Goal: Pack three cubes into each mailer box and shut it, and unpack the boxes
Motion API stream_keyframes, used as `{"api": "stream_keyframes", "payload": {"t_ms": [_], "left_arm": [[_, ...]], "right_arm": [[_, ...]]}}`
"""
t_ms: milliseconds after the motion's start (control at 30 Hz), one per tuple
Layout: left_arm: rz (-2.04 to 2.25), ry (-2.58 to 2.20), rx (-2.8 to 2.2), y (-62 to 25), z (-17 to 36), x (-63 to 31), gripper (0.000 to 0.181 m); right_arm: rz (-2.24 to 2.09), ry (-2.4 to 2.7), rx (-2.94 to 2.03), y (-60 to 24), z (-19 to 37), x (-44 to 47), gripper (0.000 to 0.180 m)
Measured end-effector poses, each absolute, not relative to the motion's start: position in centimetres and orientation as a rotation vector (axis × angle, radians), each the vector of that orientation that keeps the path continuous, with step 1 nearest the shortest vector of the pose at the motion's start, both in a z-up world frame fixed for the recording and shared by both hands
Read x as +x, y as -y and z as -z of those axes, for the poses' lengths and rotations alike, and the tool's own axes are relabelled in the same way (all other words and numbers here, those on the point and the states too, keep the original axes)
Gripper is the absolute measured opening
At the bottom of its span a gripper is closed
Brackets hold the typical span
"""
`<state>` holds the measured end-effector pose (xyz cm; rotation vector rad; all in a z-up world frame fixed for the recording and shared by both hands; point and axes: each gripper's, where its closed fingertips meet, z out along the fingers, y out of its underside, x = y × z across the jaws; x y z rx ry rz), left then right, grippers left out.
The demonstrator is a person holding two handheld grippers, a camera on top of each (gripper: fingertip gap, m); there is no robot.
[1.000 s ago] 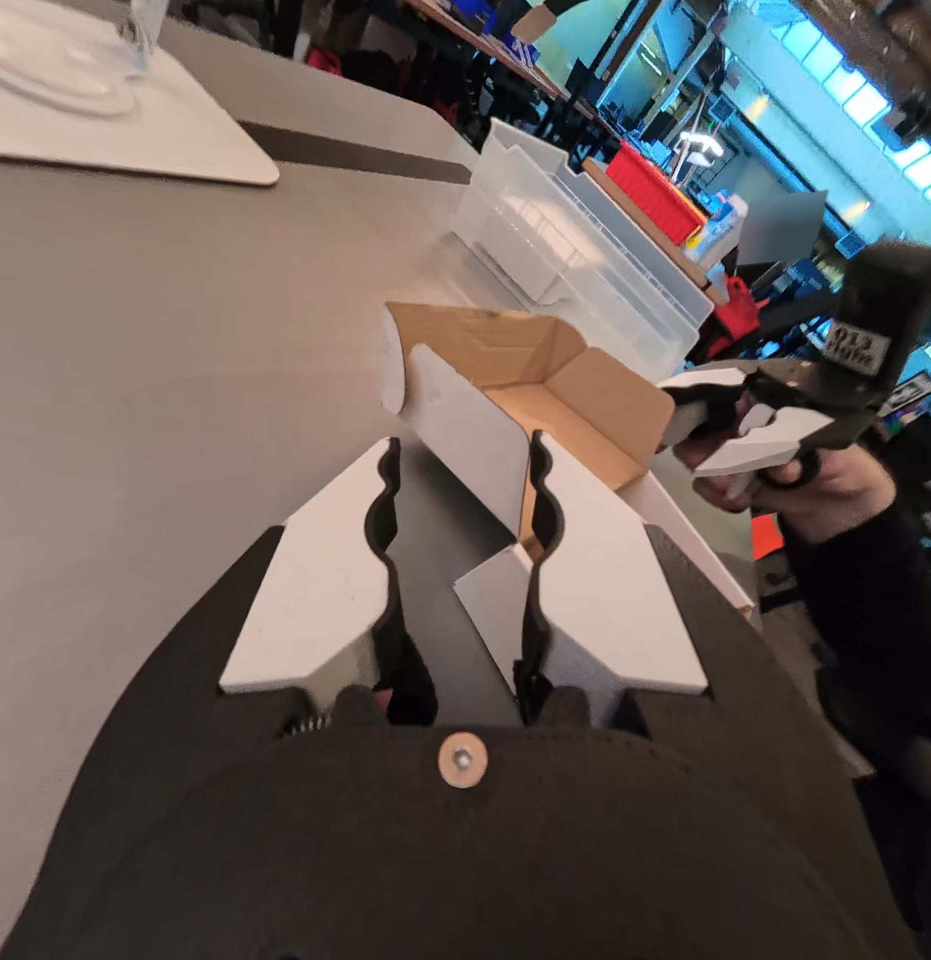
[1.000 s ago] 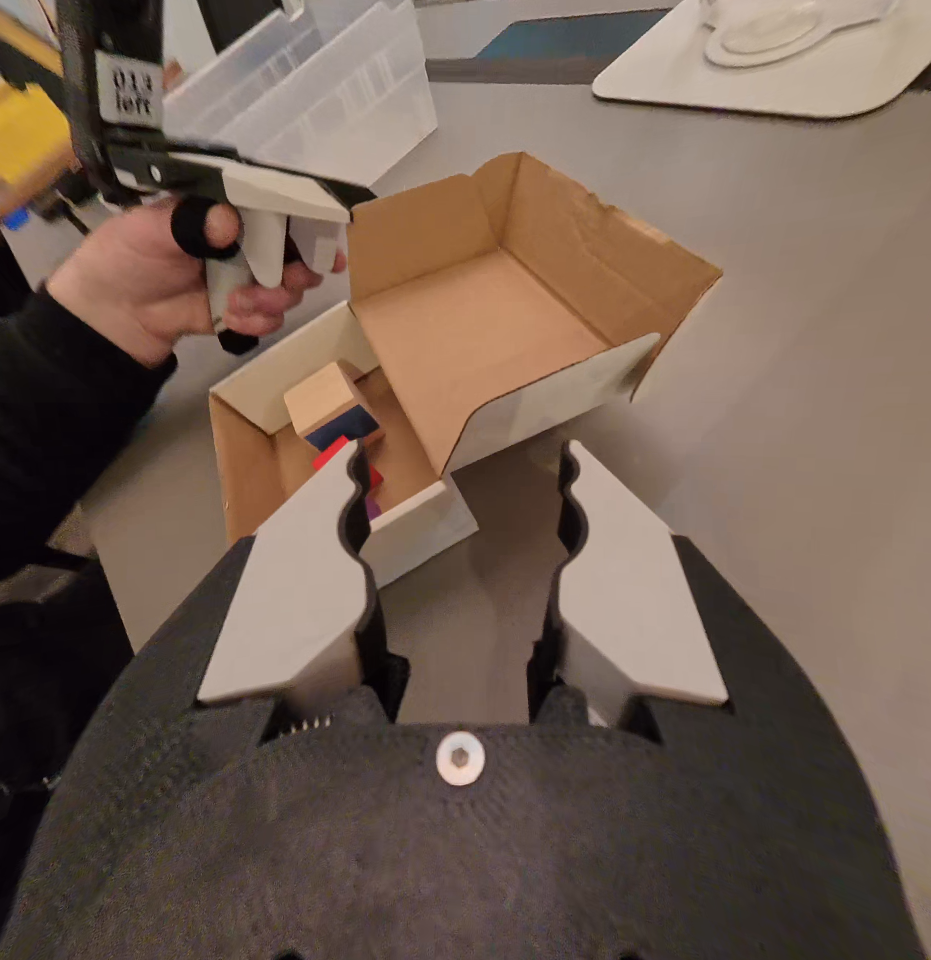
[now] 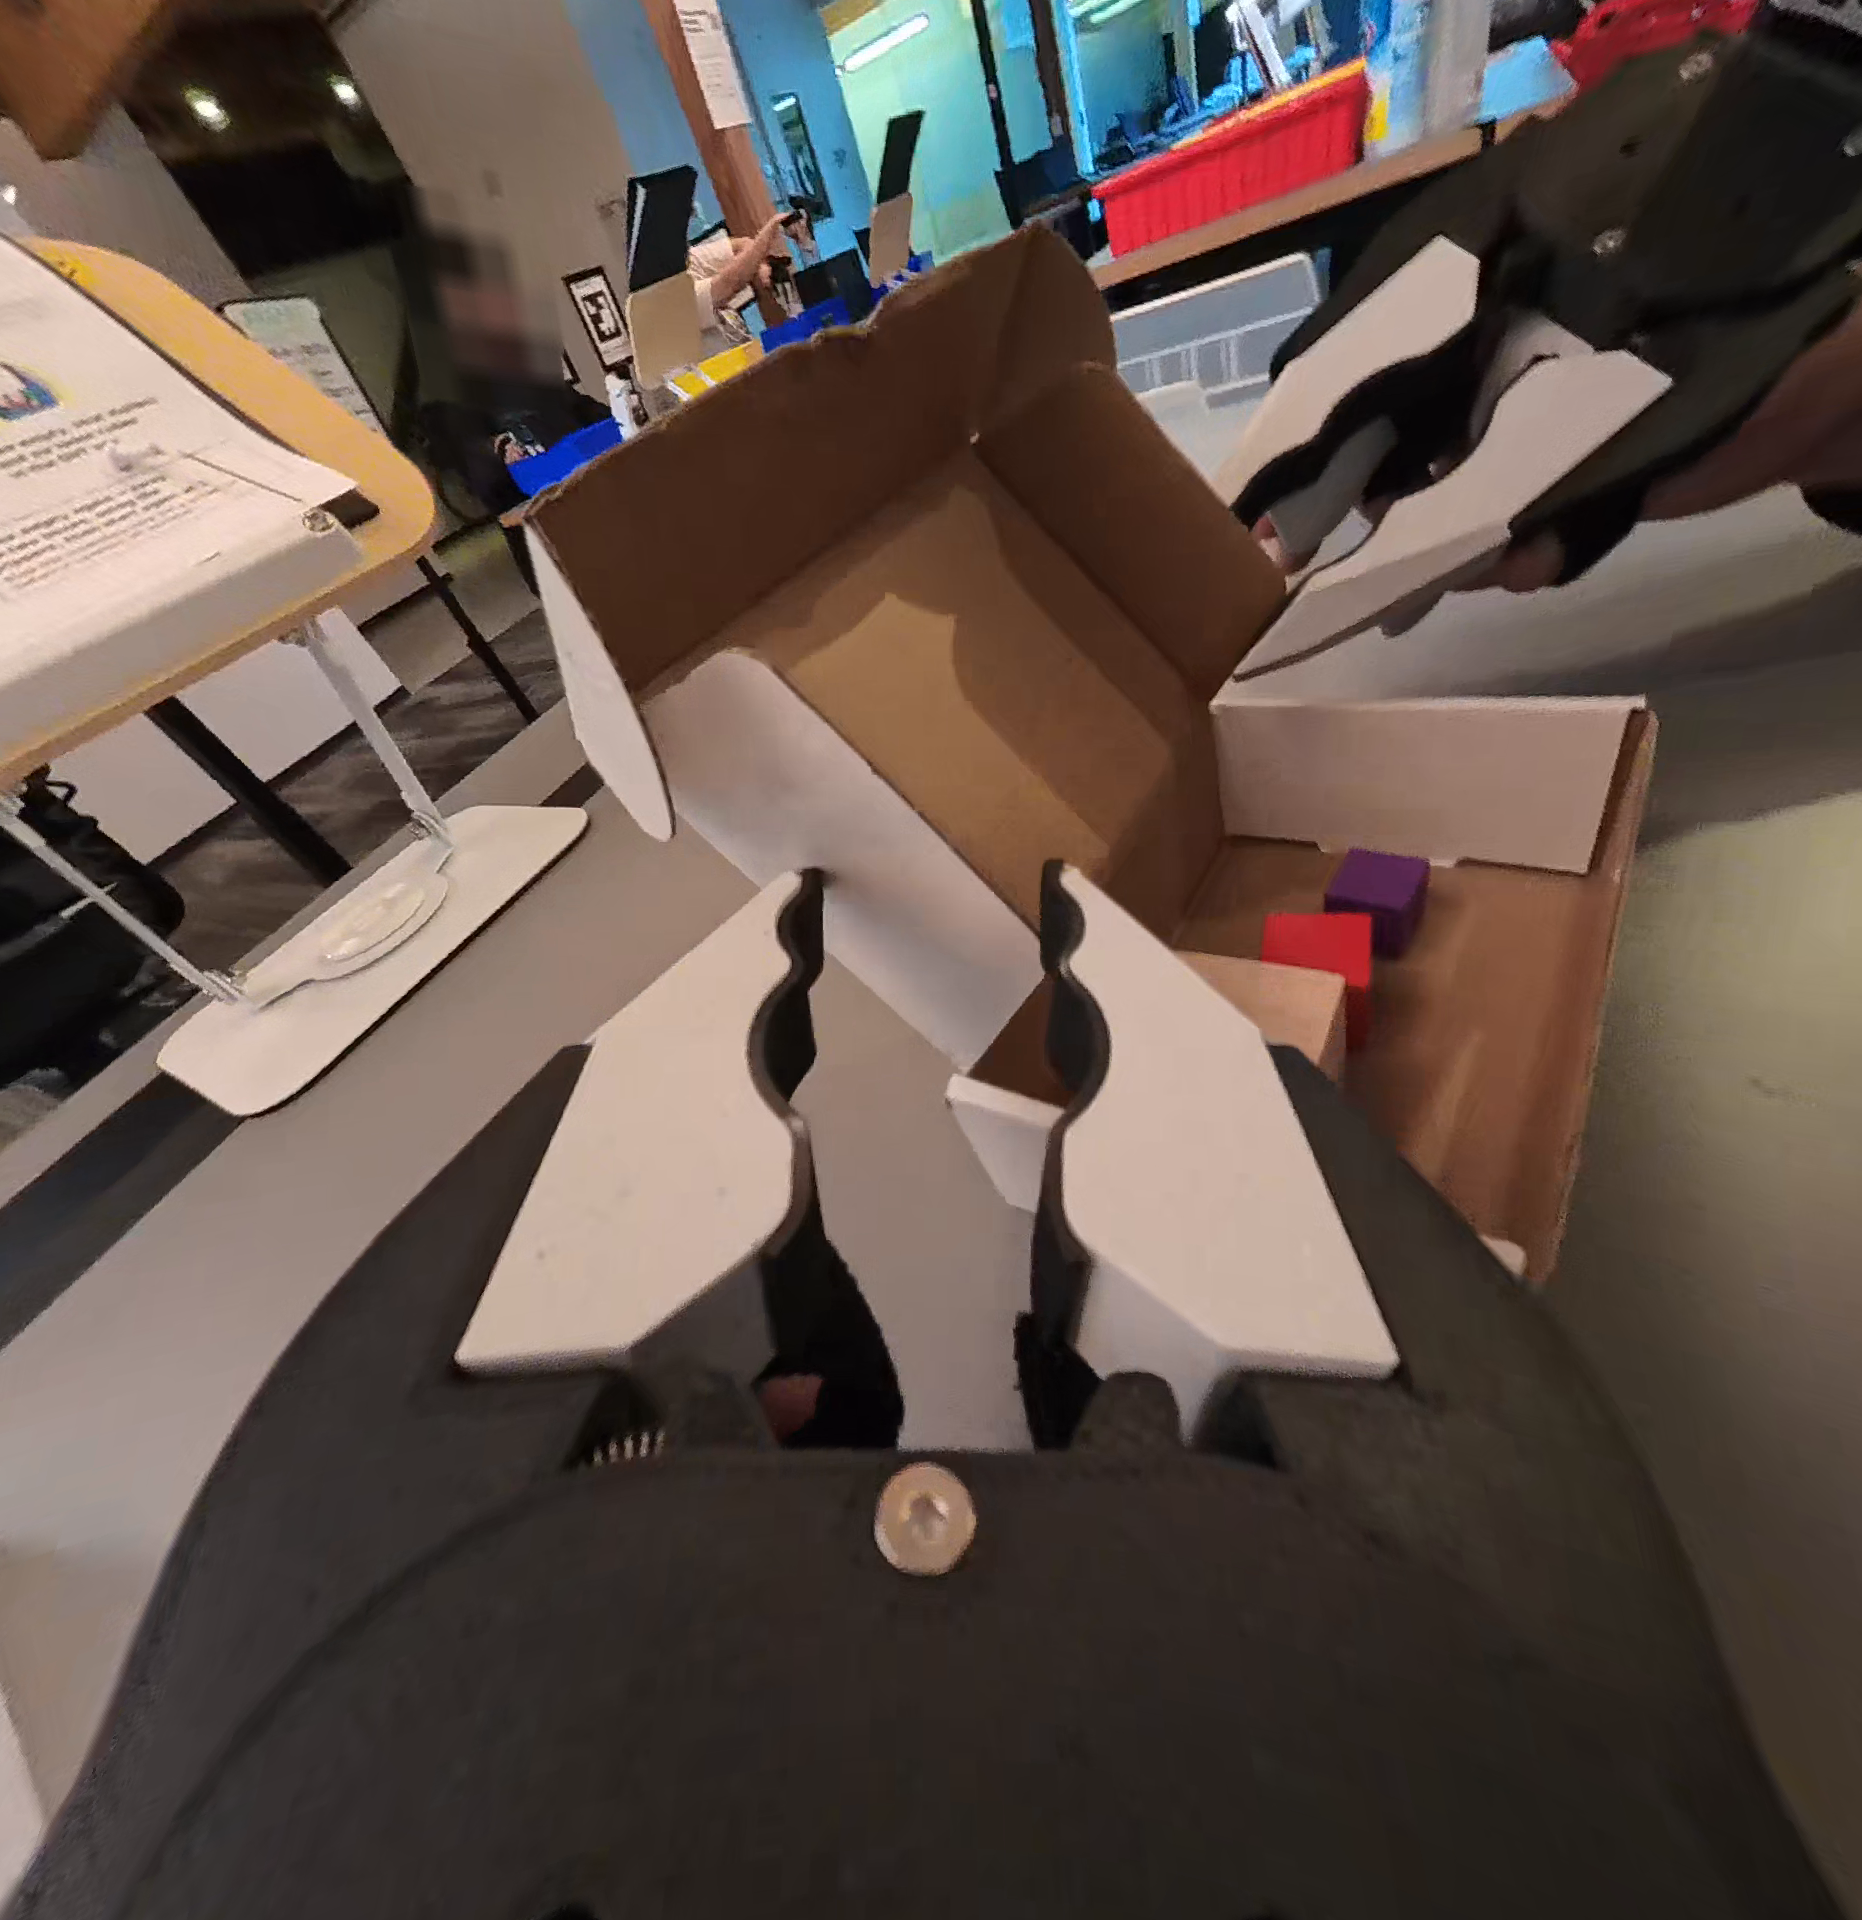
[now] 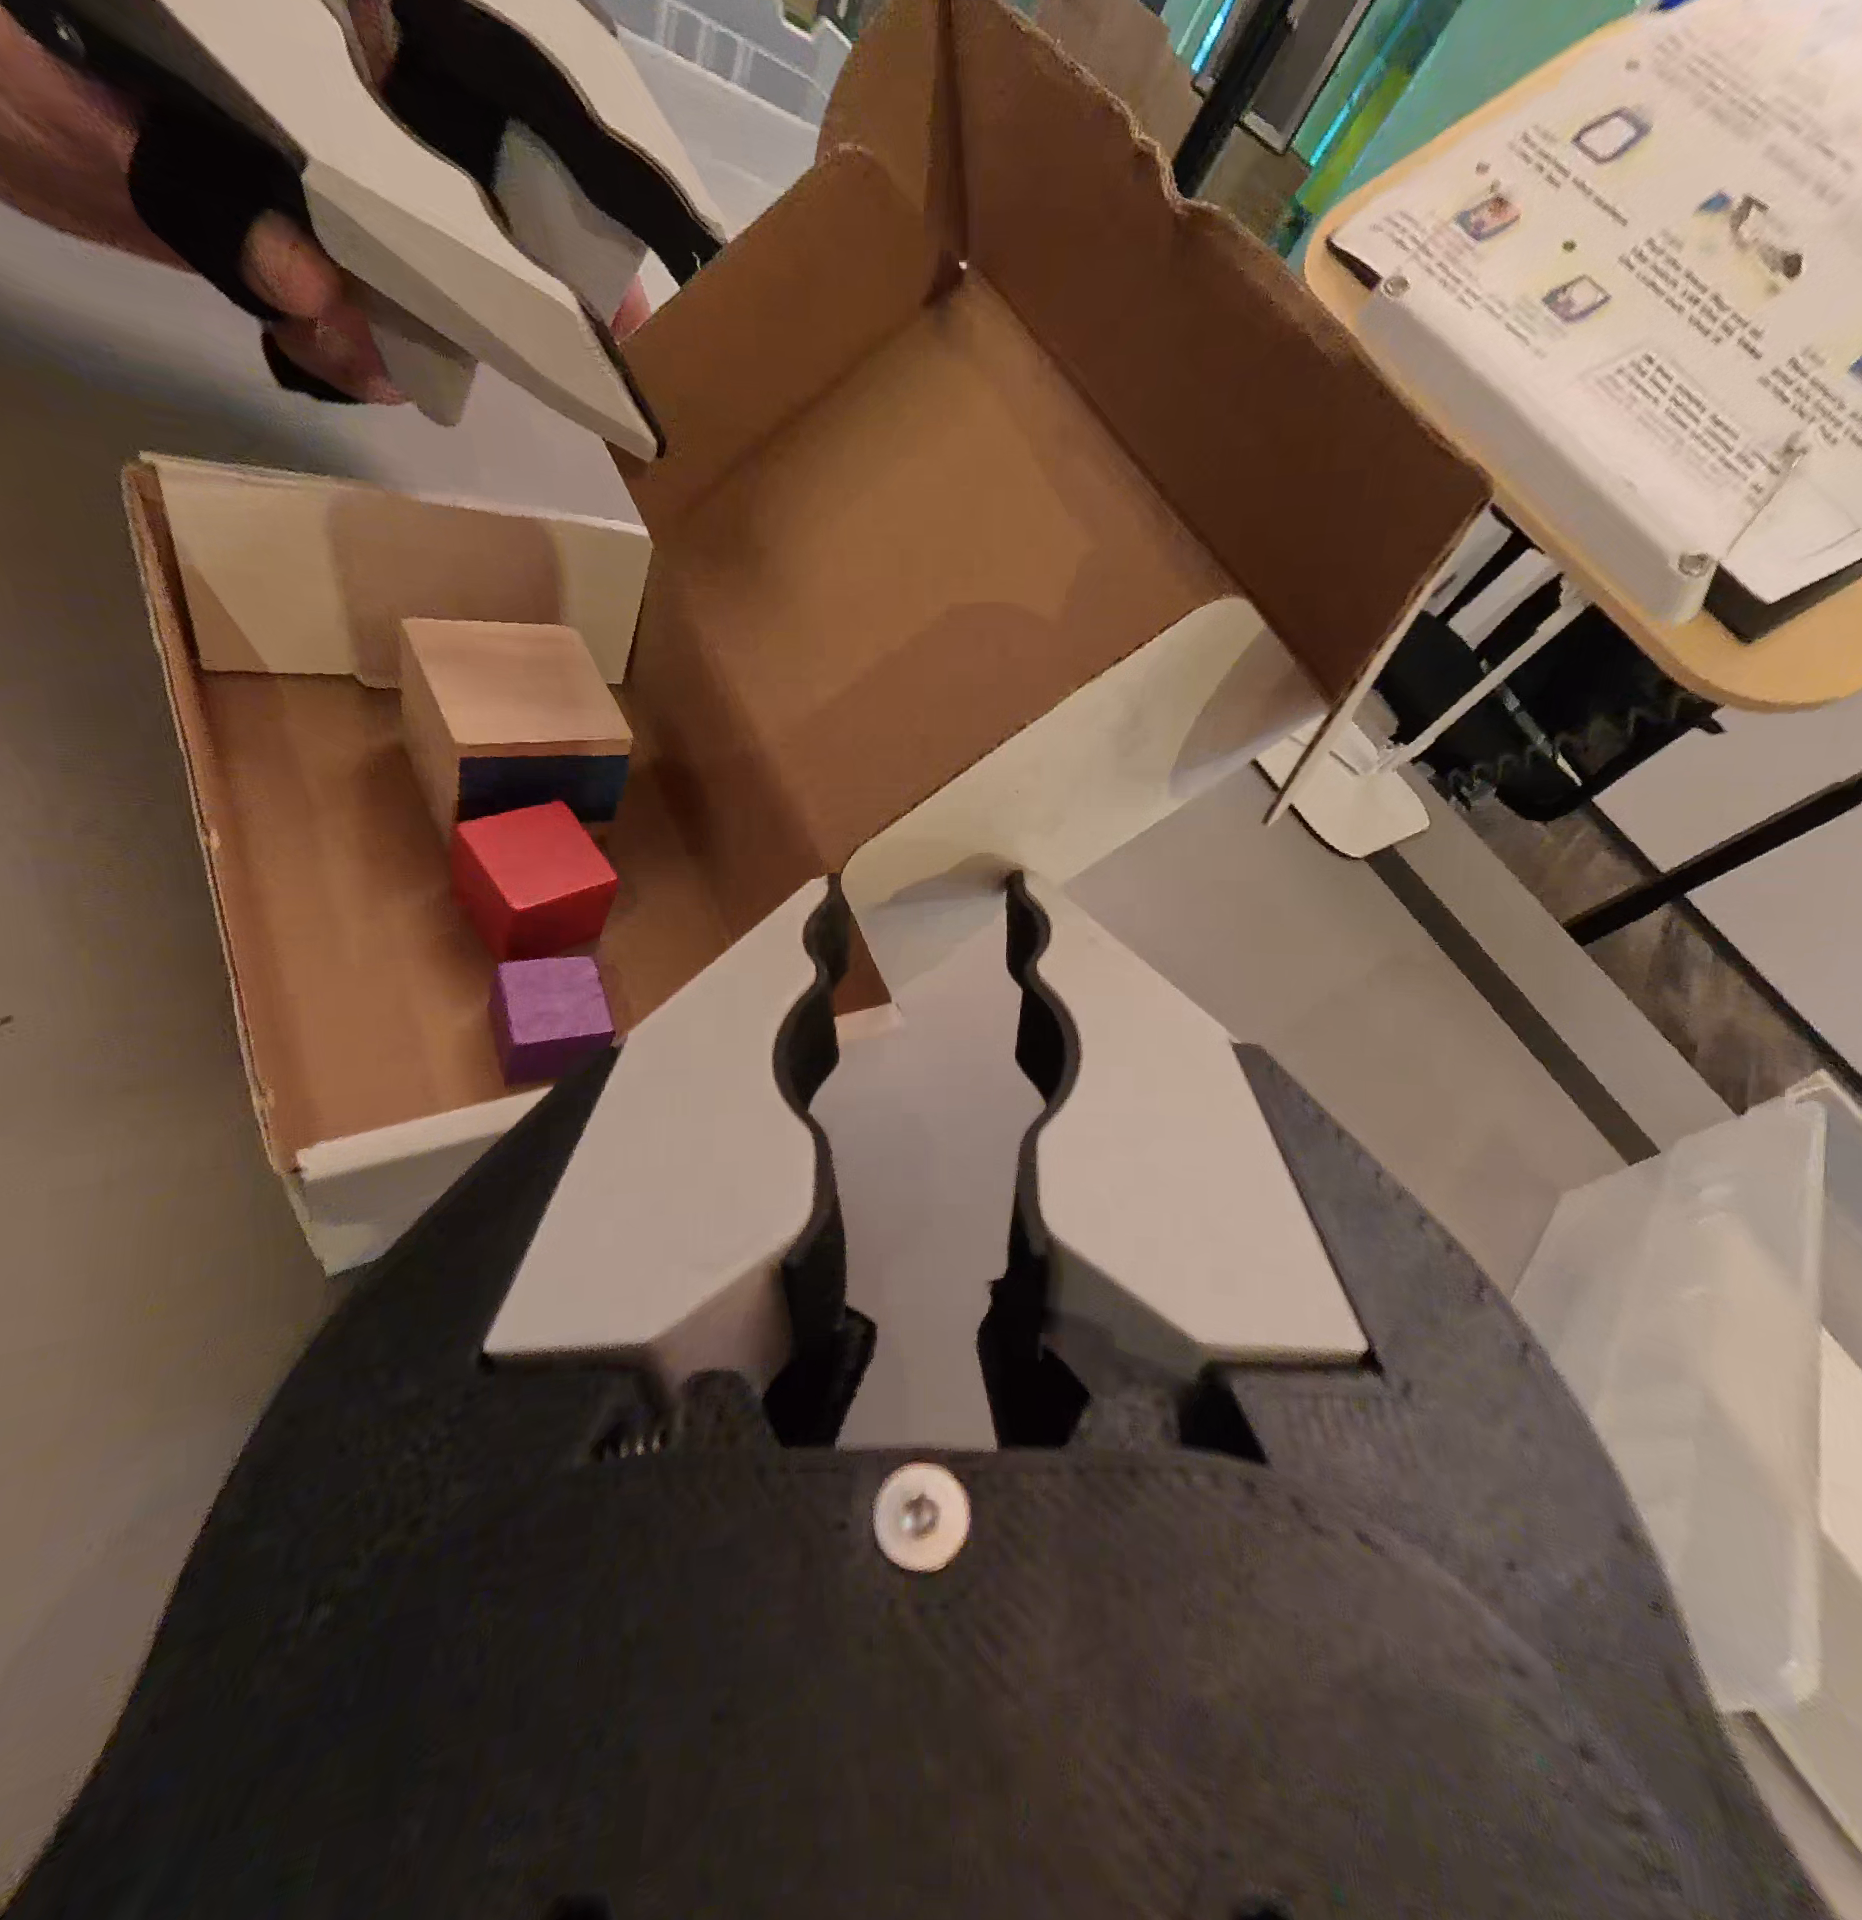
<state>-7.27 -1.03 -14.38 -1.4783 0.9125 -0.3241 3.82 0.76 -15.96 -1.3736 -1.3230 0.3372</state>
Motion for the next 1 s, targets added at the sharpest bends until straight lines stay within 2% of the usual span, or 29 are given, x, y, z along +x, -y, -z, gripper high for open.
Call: {"api": "stream_keyframes", "payload": {"t_ms": [167, 367, 533, 667, 767, 900, 1000], "left_arm": [[0.276, -1.009, -1.433, 3.7, 14.7, -6.8, 0.04], [0.272, -1.146, -1.441, 6.5, 16.3, -6.6, 0.037], [0.274, -1.23, -1.493, 7.7, 17.7, -7.0, 0.042], [0.285, -1.24, -1.526, 8.6, 17.6, -8.0, 0.057], [0.258, -1.236, -1.517, 9.0, 16.6, -9.3, 0.062], [0.191, -1.258, -1.454, 8.3, 13.8, -9.3, 0.069], [0.168, -1.357, -1.44, 7.4, 13.2, -8.0, 0.075]], "right_arm": [[-0.303, 1.4, -1.336, 1.1, 16.5, 4.1, 0.024], [-0.349, 1.509, -1.359, 2.9, 17.4, 4.4, 0.028], [-0.446, 1.645, -1.413, 4.7, 18.2, 5.3, 0.018], [-0.473, 1.674, -1.439, 5.3, 17.6, 6.9, 0.03], [-0.463, 1.747, -1.467, 6.0, 17.7, 8.9, 0.035], [-0.426, 1.712, -1.39, 5.3, 15.3, 8.5, 0.045], [-0.365, 1.779, -1.34, 4.7, 15.1, 7.0, 0.061]]}}
